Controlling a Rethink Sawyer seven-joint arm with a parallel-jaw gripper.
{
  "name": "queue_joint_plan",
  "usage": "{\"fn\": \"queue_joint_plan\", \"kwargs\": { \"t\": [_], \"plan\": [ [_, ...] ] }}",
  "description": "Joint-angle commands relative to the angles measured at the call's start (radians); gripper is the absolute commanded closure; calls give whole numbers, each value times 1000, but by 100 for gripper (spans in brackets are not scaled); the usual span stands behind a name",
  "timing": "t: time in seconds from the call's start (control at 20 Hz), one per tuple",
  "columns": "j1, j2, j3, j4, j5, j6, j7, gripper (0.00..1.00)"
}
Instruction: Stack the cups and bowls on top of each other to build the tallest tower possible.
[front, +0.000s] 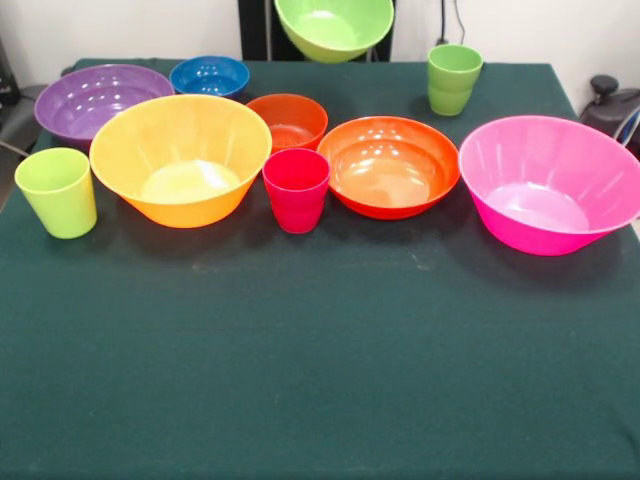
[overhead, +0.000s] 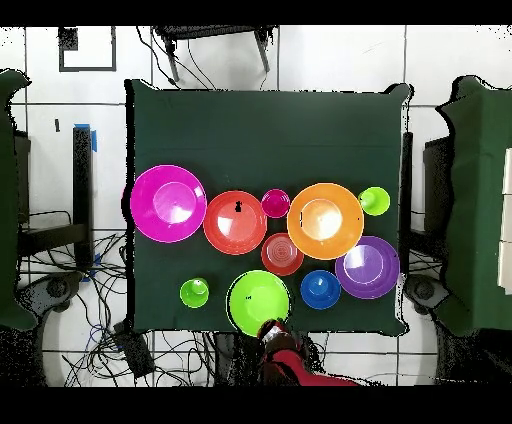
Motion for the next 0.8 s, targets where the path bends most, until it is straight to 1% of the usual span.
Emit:
{"fn": "queue_joint_plan", "kwargs": {
  "t": [0.05,0.1,0.15,0.2,0.25,0.3,0.35,0.4,0.45,0.5,0.6,0.65,0.7,0.75,0.8],
  "plan": [
    [-11,-304,253,123,214,286,-96,100],
    [25,-353,195,106,233,335,-116,100],
    [53,-376,152,83,228,367,-122,100],
    [109,-402,75,39,197,404,-99,100],
    [138,-409,39,8,171,426,-72,100],
    [200,-416,-26,-52,108,461,-8,100],
    [218,-417,-42,-78,85,480,26,100],
    [260,-418,-76,-127,30,518,87,100],
    [274,-415,-88,-146,19,533,119,100],
    [307,-412,-115,-187,-25,554,182,100],
    [332,-387,-140,-245,-59,571,224,100],
    [337,-379,-150,-269,-71,571,224,100],
    [336,-368,-156,-305,-82,572,211,100],
    [330,-365,-158,-320,-77,575,189,100],
    [328,-367,-161,-347,-87,582,176,100]
  ]
}}
